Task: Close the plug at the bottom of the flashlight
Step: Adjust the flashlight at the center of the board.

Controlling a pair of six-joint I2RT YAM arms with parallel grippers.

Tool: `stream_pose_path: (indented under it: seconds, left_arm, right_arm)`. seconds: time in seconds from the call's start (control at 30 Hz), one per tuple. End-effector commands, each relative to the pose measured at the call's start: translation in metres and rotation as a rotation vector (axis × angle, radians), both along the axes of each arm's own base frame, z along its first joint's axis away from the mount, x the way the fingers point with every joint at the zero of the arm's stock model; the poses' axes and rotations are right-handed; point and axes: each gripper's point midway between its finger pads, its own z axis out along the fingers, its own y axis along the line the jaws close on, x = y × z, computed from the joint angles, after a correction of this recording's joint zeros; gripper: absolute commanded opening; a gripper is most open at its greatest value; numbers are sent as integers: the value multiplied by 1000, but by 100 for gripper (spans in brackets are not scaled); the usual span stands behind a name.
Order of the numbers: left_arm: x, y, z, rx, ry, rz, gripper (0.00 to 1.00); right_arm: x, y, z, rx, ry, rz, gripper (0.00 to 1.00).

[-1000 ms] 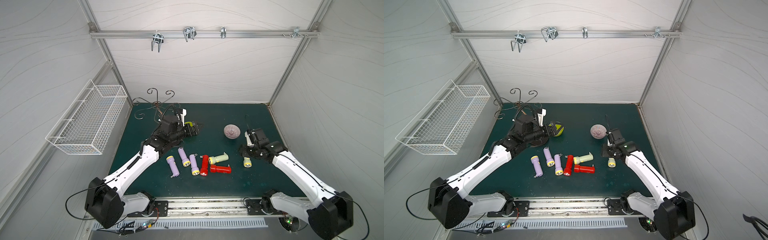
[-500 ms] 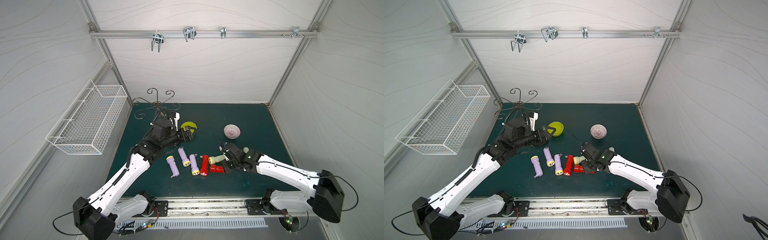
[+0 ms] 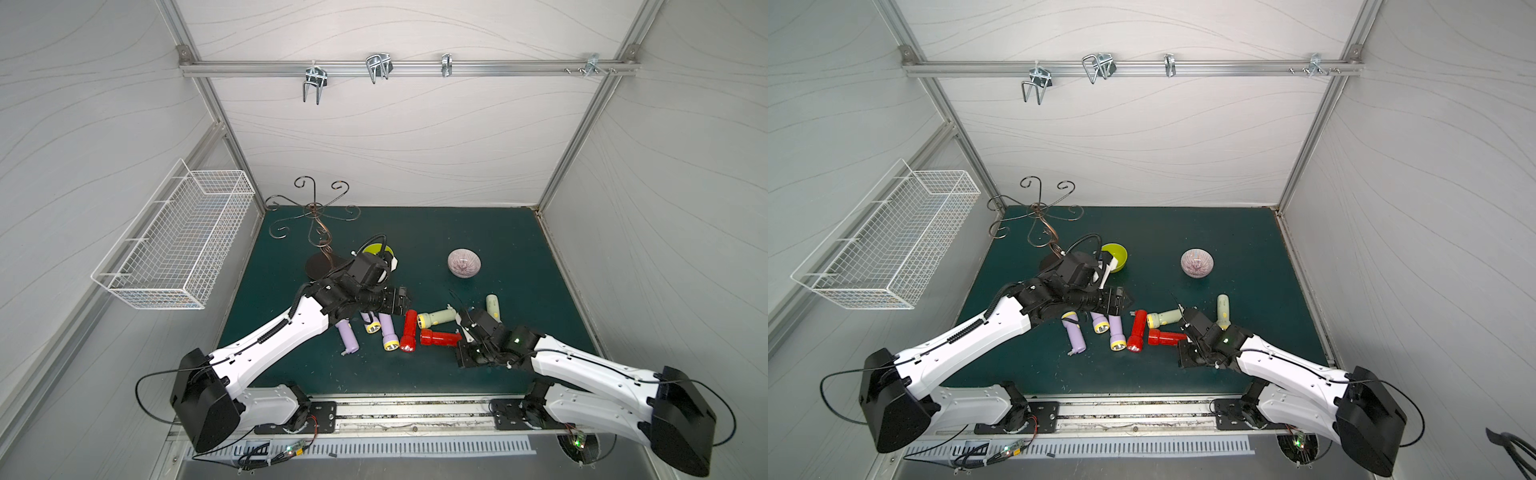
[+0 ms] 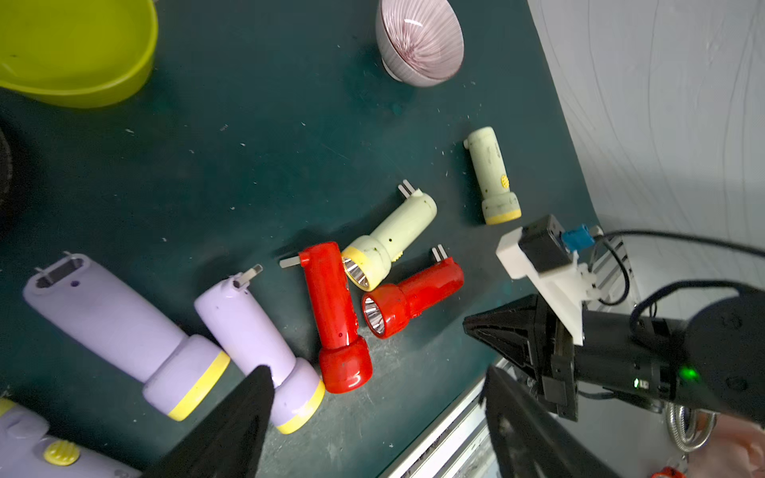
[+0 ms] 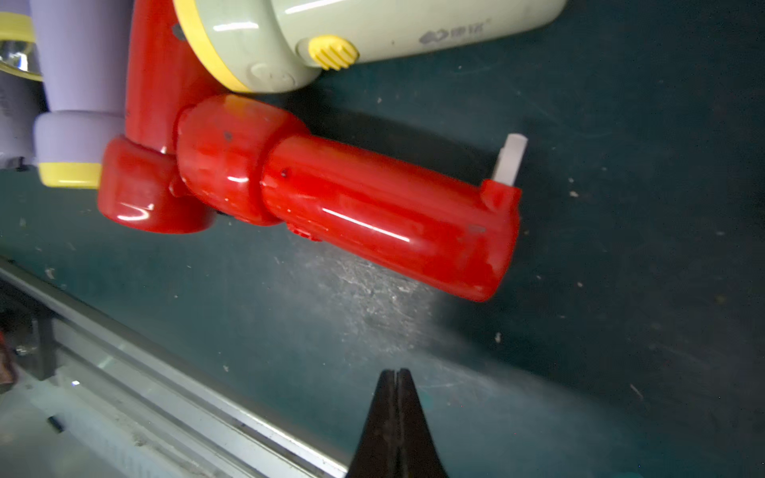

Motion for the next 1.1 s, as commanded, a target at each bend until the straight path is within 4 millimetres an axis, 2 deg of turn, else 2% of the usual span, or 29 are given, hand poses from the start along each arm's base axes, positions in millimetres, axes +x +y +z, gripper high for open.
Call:
stream_pose_path:
  seconds: [0.0, 0.33, 0.57, 0.73, 0.87, 0.97, 1.07]
  left_arm:
    - [-1, -7, 2, 46, -31, -41, 83]
    - [-5, -31, -15, 106, -11, -121, 83]
    - [-4, -59, -34, 200, 11, -202, 83]
    - [-6, -77, -50, 335, -2, -266, 81]
    - [-12, -89, -64, 432, -40, -323, 80]
    - [-15, -97, -76, 479, -46, -344, 80]
    - [-17, -104, -88, 516, -47, -361, 78]
  right_arm:
    - [11, 10, 0, 95, 34, -45, 0]
    - [51, 3, 0, 149, 42, -112, 0]
    - [79, 1, 8, 165, 38, -143, 0]
    - [83, -28, 28, 127, -11, -212, 0]
    - [81, -54, 50, 107, -94, -291, 8]
    - [77, -62, 62, 121, -142, -329, 13]
    - [75, -69, 73, 138, -173, -361, 14]
